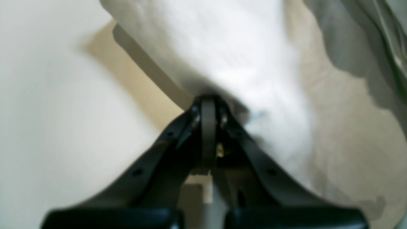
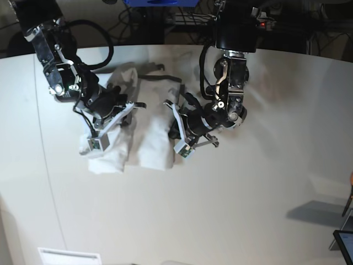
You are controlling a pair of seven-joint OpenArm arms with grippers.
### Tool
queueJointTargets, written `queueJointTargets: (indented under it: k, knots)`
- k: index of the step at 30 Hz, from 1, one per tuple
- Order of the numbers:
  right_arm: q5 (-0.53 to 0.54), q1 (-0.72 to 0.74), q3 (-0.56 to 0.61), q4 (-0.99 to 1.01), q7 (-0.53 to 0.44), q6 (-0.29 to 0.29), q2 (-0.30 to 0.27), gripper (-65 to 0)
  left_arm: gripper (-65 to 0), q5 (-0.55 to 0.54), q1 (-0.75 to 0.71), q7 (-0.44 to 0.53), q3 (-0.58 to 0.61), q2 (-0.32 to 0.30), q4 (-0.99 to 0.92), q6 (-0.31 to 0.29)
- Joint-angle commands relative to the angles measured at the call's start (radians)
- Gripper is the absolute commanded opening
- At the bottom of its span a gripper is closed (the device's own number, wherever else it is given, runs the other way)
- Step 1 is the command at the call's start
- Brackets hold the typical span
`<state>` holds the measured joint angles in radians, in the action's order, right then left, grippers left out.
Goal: Fold the T-shirt properly
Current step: 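Fold the right gripper's end over onto the stack toward the left gripper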
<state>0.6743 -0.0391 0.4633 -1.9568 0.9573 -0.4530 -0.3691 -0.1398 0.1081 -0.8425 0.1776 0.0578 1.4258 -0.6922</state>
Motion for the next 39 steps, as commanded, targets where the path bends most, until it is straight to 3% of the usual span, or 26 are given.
queueJointTargets:
  k: [1, 12, 15, 19, 22, 26, 32, 36, 39]
  knots:
    - [0.009, 0.02, -0.004, -0.017, -0.018, 0.0, -0.006, -64.7, -65.0, 0.001, 0.006, -0.016, 0.004, 0.003, 0.008, -0.006]
    - [-0.066, 0.035, 0.033, -0.016, -0.013, 0.0, 0.046, -63.5, -65.0, 0.001, 0.006, -0.016, 0.004, 0.004, 0.008, -0.006]
    - [-0.066, 0.037, 0.059, -0.017, -0.021, 0.0, 0.051, -55.7, -65.0, 0.001, 0.006, -0.016, 0.004, 0.003, 0.007, -0.006]
    - [-0.069, 0.037, 0.062, -0.019, -0.021, 0.0, 0.077, -39.5, -65.0, 0.001, 0.006, -0.016, 0.004, 0.0, 0.007, -0.006]
    - [-0.069, 0.043, 0.078, -0.022, -0.022, 0.0, 0.078, -32.9, -65.0, 0.001, 0.008, -0.016, 0.004, 0.0, -0.001, -0.006]
    - [-0.069, 0.055, 0.094, -0.023, -0.039, 0.0, 0.078, -32.6, -65.0, 0.001, 0.014, -0.011, -0.005, -0.002, -0.032, -0.006]
    - [-0.06, 0.057, 0.098, -0.023, -0.105, 0.006, 0.081, -32.4, -65.0, -0.004, 0.017, -0.01, -0.014, -0.055, -0.024, -0.006]
    - [-0.06, 0.071, 0.098, -0.02, -0.103, 0.007, 0.109, -32.4, -65.0, -0.007, 0.015, -0.01, -0.082, -0.071, -0.01, -0.006]
    - [-0.06, 0.083, 0.096, -0.017, -0.107, 0.064, 0.134, -32.4, -65.0, -0.007, 0.008, -0.016, -0.151, -0.072, 0.033, -0.006]
